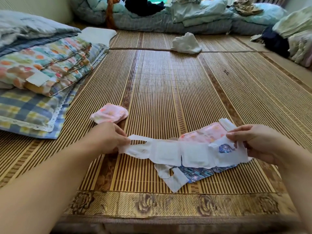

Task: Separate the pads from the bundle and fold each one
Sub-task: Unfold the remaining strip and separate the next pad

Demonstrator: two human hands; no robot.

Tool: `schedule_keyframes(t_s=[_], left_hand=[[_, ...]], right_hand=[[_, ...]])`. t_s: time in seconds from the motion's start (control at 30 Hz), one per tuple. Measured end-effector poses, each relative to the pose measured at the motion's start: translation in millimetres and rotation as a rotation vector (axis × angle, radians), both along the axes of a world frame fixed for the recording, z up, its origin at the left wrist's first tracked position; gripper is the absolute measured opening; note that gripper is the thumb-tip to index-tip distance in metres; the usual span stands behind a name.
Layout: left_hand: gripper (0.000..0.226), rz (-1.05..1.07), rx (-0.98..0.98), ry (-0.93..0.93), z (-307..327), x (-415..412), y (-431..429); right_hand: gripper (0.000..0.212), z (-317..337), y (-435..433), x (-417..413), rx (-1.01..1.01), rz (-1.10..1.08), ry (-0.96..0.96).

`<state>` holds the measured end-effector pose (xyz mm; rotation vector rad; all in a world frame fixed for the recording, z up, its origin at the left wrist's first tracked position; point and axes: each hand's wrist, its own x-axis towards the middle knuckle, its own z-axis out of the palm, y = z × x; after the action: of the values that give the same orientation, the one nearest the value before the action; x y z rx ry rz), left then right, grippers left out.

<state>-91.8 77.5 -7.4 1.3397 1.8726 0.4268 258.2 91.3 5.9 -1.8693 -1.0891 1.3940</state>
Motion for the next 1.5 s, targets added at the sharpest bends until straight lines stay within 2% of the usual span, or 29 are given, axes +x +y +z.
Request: schedule_keyframes(t_s=[0.17,0.33,0.43,0.53,0.7,0.77,0.9,1.0,1.13,1.27,1.33,1.5], left_hand=[[0.009,-0.002,0.000,-0.263,18,24,0],[0.009,-0.098,0.005,-0.341,18,67,-1],[0.008,-0.148,-0.010,-0.339,13,85,-1],[0.015,-0.211,-0.029,-0.282,11,100,0],[0.024,-0.246,-0.062,-0.232,12,110,5],[0.026,-0.248,-0.036,-0.206,13,109,7],[0.023,-0.252,0.060,-0.129,10,103,11],[0.020,-0.277,0.103,-0.050,6,98,13],[0.018,-0.318,0.126,0.099,2,91,12],[0.031,-0.326,0.119,0.300,-1,79,10],[0.038,-0.321,0.097,0.381,-2,73,9],[0.042,-0.315,0.037,0.466,-5,66,6]], right_hand=[[0.011,6,-4,-50,0.054,0.116,0.109],[0.014,-6,-4,-92,0.073,0.194,-0.067],[0.033,-10,-4,-98,0.096,0.167,-0.163],[0.037,-6,-4,-96,0.081,0.142,-0.087],[0.024,-3,-8,-89,0.098,0.223,-0.108],[0.033,-6,-8,-88,0.115,0.267,-0.117],[0.054,-19,-9,-91,0.228,0.381,-0.305],[0.053,-27,-11,-96,0.319,0.431,-0.426],[0.050,-29,-13,-98,0.379,0.450,-0.478],[0.053,-25,-15,-95,0.397,0.467,-0.503],[0.052,-24,-16,-92,0.432,0.472,-0.573],[0.051,-31,-16,-92,0.394,0.557,-0.697]])
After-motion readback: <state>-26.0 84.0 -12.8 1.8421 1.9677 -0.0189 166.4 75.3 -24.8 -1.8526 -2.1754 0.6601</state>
